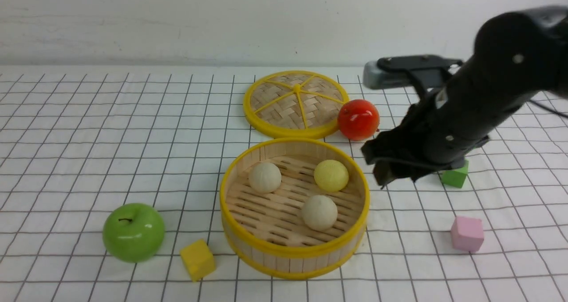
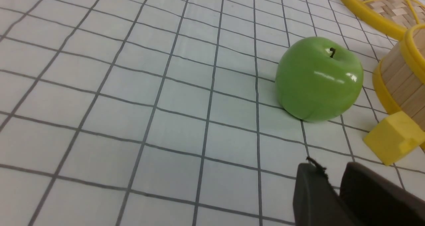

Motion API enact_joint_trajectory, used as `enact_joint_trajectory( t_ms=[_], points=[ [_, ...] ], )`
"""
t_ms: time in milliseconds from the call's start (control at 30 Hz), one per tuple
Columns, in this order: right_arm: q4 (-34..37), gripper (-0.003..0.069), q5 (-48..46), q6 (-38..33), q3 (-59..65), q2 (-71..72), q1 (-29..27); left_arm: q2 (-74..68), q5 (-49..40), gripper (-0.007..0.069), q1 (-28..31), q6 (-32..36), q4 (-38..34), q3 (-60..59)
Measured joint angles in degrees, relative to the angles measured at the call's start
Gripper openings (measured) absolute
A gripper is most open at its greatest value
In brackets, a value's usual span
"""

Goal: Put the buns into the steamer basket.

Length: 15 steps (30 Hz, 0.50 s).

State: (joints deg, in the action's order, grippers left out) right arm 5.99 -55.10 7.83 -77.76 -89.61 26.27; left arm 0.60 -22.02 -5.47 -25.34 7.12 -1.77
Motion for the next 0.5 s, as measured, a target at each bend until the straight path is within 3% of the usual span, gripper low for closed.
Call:
enact_joint_trajectory(
  t_ms=[100, 133, 267, 500],
  points=[
    [-0.2, 0.0233, -3.2, 0.6, 0.8, 6.9, 0.0, 0.0, 0.0, 0.013, 0.0, 0.0, 0.0, 0.0],
    [-0.1, 0.0223, -3.3, 0.6, 1.0, 7.4, 0.0, 0.0, 0.0, 0.013, 0.0, 0.0, 0.0, 0.0],
    [2.1, 0.0012, -3.8, 0.3, 10.2, 19.7, 0.0, 0.0, 0.0, 0.0134, 0.0, 0.0, 0.0, 0.0],
    [7.8, -0.0021, 0.6, -1.2, 30.9, 42.6, 0.0, 0.0, 0.0, 0.0141, 0.0, 0.0, 0.0, 0.0]
  ],
)
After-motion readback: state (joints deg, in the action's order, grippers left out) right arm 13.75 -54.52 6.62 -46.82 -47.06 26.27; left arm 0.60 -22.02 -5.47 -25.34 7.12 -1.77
